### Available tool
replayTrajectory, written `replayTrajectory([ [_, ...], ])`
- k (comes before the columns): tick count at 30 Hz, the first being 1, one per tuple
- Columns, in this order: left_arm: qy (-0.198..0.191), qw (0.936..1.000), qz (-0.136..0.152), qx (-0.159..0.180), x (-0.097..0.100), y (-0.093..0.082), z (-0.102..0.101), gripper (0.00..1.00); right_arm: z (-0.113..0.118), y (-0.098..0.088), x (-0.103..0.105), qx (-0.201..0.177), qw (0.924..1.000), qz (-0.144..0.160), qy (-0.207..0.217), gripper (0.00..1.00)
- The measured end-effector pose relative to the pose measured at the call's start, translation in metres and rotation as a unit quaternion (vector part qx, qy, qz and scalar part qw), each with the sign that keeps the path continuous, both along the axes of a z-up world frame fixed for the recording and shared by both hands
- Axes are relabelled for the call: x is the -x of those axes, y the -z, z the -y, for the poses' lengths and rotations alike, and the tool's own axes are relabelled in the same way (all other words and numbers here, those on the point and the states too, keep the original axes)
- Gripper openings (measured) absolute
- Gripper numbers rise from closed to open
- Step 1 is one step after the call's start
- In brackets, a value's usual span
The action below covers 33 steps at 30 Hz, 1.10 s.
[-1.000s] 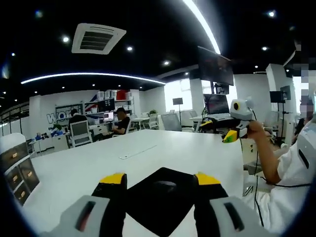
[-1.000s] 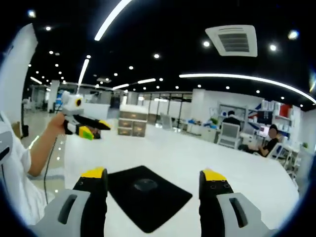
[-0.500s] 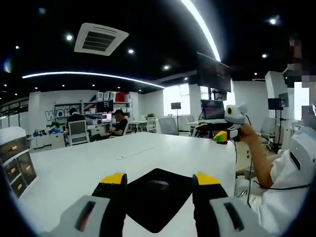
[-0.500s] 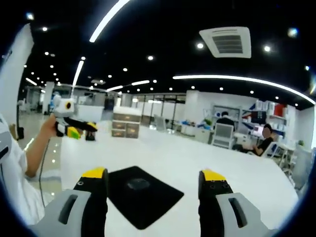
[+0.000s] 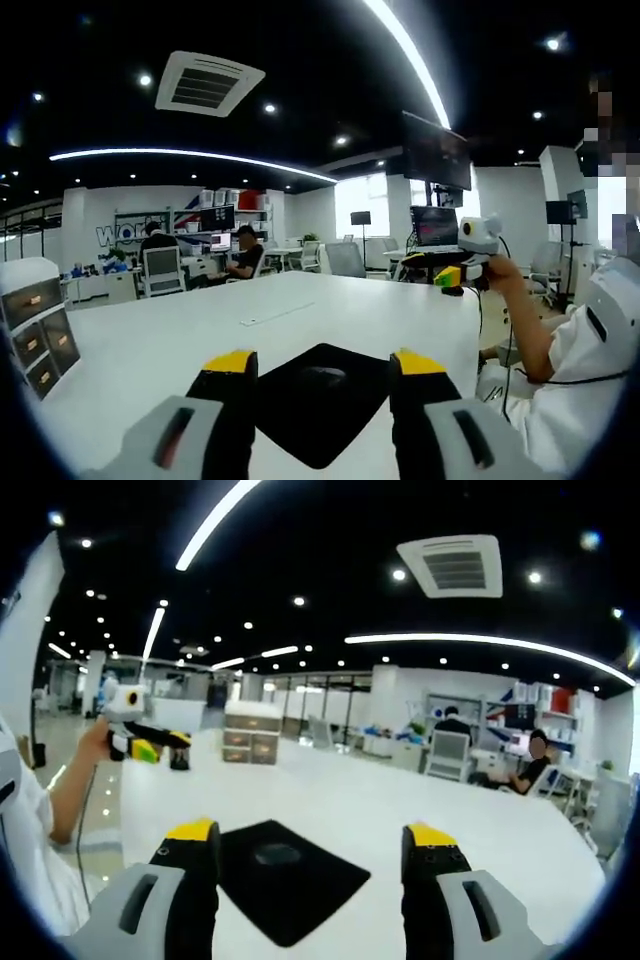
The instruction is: Arrange the mouse and mouse pad neatly on the desk surface
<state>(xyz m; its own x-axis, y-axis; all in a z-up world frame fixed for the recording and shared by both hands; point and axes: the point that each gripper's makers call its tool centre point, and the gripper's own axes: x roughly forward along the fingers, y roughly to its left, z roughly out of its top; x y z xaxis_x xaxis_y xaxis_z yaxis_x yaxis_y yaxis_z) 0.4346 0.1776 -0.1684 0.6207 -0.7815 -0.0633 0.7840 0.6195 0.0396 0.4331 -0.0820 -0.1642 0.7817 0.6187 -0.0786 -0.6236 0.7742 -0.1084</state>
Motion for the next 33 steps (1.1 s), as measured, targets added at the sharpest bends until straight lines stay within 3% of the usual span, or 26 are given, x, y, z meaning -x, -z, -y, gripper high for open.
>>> replayTrajectory([
  [33,-0.02,0.9998,0.003,0.004,-0.006,-0.003,-0.0088,0.53,-0.0072,0.0054,0.0016,0.012,0.9999,-0.005,-0.008,0.7],
])
